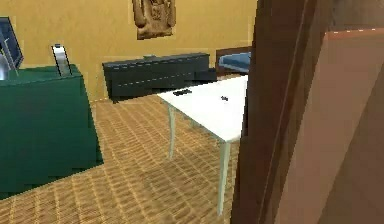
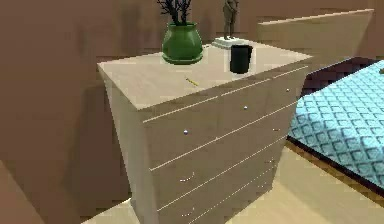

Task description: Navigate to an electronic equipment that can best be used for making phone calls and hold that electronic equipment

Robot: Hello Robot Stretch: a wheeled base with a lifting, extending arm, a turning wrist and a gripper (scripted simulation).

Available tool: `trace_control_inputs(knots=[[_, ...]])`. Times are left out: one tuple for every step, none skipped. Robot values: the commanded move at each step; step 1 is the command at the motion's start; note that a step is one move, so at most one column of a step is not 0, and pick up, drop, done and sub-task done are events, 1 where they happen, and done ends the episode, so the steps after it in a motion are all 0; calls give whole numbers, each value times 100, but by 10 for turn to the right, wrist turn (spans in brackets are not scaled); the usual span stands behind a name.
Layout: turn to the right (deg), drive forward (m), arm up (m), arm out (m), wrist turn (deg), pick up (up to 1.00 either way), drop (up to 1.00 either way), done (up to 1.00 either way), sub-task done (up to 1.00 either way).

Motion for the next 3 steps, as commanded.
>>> trace_control_inputs(knots=[[-300,0,0,0,0,0,0,0,0],[0,45,0,0,0,0,0,0,0],[360,0,0,0,0,0,0,0,0]])
